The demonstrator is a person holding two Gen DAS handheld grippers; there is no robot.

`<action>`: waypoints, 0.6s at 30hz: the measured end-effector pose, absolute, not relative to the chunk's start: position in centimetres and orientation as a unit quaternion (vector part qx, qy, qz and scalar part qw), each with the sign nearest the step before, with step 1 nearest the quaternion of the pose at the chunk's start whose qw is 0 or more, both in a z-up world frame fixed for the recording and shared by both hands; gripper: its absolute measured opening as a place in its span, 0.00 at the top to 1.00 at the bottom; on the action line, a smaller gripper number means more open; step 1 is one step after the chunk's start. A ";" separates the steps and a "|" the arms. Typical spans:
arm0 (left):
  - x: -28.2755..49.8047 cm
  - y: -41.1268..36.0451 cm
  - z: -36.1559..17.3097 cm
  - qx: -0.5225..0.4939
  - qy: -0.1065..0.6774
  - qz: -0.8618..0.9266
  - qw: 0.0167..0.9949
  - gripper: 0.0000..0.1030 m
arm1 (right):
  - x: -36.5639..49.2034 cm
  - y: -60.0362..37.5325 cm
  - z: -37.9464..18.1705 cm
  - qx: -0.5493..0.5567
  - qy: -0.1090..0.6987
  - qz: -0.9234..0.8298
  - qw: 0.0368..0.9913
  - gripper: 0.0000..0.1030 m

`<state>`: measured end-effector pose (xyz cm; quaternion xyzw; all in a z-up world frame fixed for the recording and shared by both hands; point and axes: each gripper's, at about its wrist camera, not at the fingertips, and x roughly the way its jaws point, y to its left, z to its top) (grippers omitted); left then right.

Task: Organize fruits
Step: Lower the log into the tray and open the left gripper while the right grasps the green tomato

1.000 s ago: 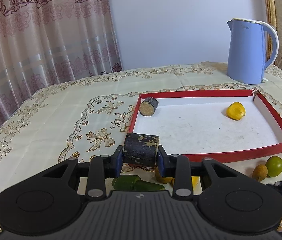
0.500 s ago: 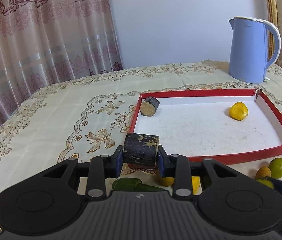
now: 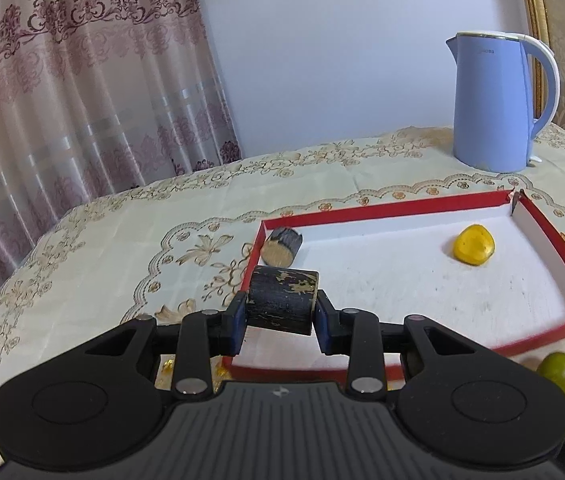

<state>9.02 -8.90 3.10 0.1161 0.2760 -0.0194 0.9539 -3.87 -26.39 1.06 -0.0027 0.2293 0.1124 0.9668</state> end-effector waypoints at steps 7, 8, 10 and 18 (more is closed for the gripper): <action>11.1 -10.3 3.3 0.126 0.279 -0.016 0.952 0.68 | -3.9 -27.3 1.3 0.005 0.224 0.105 0.969 0.68; 11.4 -10.5 3.2 0.127 0.279 -0.016 0.952 0.68 | -3.9 -27.3 1.3 0.006 0.224 0.104 0.969 0.68; 11.9 -10.9 3.1 0.130 0.282 -0.015 0.951 0.68 | -3.9 -27.5 1.3 0.007 0.224 0.104 0.969 0.68; 13.9 -12.8 2.3 0.143 0.292 -0.019 0.946 0.68 | -3.8 -28.3 1.4 0.012 0.221 0.099 0.970 0.68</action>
